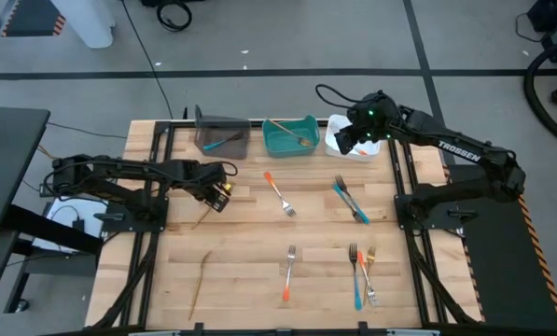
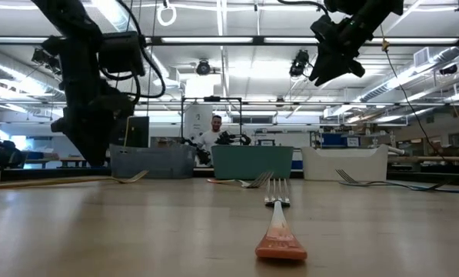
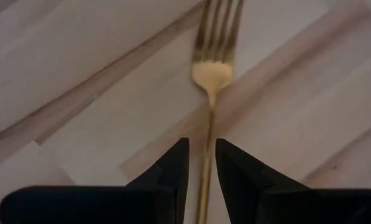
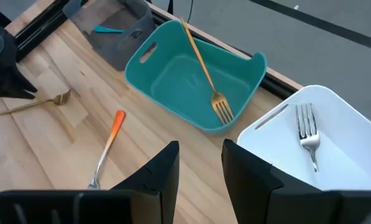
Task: Sort silverware by color (type)
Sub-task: Put the orange fork into the white bin
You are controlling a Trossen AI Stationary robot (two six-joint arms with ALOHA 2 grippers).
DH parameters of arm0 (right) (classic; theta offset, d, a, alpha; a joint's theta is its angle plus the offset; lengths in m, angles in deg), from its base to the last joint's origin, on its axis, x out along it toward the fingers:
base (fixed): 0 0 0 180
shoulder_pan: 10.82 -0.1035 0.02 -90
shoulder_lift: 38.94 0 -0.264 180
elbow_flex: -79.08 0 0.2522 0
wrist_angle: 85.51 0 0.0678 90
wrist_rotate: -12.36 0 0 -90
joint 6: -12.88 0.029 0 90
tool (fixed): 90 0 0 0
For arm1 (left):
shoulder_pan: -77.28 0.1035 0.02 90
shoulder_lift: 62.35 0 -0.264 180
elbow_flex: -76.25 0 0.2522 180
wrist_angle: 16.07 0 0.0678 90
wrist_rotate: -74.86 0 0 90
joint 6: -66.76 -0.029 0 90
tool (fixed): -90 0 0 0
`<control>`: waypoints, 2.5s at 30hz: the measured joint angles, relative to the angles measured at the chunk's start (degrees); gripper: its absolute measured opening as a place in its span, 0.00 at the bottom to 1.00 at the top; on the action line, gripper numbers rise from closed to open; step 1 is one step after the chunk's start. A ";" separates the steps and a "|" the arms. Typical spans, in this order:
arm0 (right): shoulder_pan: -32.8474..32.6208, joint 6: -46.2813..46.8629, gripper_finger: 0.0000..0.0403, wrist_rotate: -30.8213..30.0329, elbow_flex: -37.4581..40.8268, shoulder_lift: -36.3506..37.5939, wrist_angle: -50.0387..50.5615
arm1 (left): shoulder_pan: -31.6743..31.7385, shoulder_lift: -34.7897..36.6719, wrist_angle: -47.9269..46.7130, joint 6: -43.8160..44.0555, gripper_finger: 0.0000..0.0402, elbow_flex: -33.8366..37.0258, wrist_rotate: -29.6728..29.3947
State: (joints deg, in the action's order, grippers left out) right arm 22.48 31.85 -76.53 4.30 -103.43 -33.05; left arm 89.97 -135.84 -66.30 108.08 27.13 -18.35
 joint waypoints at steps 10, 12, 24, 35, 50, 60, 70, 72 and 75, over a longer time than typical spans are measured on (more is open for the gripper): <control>-3.93 7.02 0.32 1.47 0.02 -0.02 2.16 | -1.53 0.00 14.28 -3.09 0.22 0.23 3.71; -4.71 7.03 0.32 0.96 0.02 -0.02 2.20 | -1.59 -0.02 21.72 -7.82 0.22 0.15 3.89; -6.08 7.03 0.32 -0.07 0.02 -0.04 2.10 | 4.89 -7.45 21.19 -45.12 0.22 -17.55 3.86; -6.09 6.87 0.32 -0.20 0.02 -0.04 2.10 | 4.96 -24.29 16.44 -70.47 0.22 -36.32 4.58; -6.14 6.57 0.32 -0.15 0.02 -0.07 2.19 | -0.09 -36.54 10.29 -88.74 0.26 -41.98 6.13; -6.15 6.52 0.32 -0.15 0.04 -0.07 2.35 | -0.94 -39.52 11.24 -91.76 0.26 -41.90 6.17; -6.23 6.38 0.32 -0.11 0.04 -0.09 3.45 | -1.73 -41.92 10.66 -95.87 0.26 -41.91 8.14; -6.23 6.38 0.32 -0.15 0.04 -0.09 3.58 | -1.71 -42.92 12.00 -96.02 0.26 -42.05 8.18; -6.23 6.35 0.32 -0.15 0.04 -0.09 3.74 | -1.66 -44.16 11.51 -94.91 0.26 -41.98 7.97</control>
State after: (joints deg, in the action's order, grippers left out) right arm 16.25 38.20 -76.69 4.35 -103.52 -29.32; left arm 88.31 -180.00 -54.79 13.17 -14.85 -10.37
